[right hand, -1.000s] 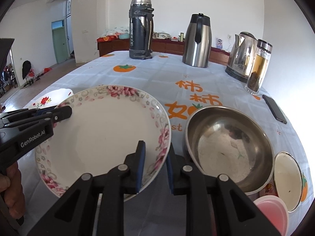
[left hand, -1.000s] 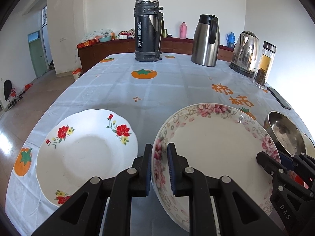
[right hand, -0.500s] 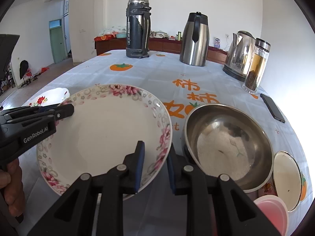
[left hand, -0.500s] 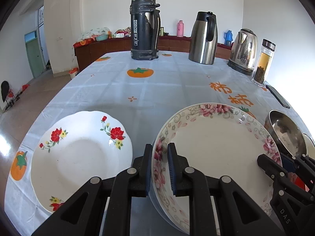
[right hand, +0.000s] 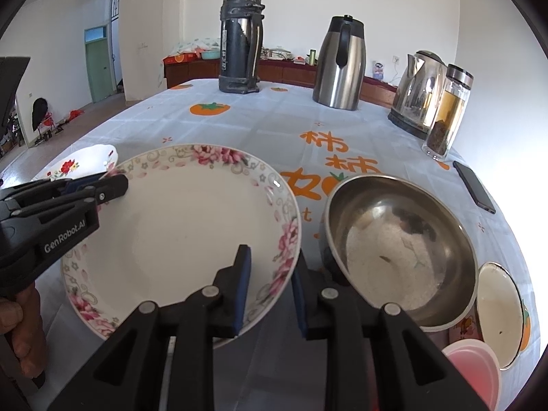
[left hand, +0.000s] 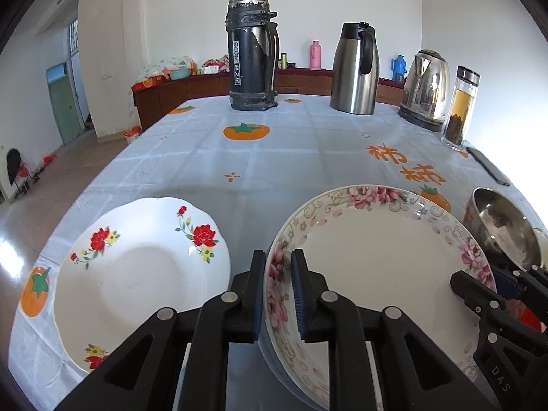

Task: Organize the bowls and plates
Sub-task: 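Lower the pink-floral plate onto the blue-patterned plate with both tools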

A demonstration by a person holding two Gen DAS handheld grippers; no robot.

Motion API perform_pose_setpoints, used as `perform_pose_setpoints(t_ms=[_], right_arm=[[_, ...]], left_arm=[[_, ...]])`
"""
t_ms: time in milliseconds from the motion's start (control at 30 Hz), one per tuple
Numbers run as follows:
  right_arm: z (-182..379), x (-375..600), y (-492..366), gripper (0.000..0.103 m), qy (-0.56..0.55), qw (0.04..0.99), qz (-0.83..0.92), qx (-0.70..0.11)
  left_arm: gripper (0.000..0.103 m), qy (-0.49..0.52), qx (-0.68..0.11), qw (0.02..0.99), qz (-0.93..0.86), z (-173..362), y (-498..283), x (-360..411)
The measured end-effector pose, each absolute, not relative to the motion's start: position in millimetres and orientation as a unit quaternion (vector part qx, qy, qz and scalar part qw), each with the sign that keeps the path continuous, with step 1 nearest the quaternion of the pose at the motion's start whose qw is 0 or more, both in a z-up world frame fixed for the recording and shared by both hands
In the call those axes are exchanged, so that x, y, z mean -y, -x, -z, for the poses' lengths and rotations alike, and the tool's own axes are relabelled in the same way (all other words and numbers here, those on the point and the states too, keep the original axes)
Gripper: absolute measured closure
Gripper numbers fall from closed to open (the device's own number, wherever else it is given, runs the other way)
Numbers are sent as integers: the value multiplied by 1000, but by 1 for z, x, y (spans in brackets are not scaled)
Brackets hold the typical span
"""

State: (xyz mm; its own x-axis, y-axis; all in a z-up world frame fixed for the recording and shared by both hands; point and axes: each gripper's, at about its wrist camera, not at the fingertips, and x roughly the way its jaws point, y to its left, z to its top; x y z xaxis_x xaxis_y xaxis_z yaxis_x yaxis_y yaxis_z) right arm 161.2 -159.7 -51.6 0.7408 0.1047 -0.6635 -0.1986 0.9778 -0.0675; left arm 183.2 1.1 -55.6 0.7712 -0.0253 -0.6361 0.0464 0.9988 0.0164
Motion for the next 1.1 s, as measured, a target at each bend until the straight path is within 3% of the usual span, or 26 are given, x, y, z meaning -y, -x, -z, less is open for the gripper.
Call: perform_pose_setpoints(t_ms=[1100], right_arm=[[53,155,-161,76,87,929,-74,-351]], left_arm=[[90,-19,-334,942,15,56,-184,-2]])
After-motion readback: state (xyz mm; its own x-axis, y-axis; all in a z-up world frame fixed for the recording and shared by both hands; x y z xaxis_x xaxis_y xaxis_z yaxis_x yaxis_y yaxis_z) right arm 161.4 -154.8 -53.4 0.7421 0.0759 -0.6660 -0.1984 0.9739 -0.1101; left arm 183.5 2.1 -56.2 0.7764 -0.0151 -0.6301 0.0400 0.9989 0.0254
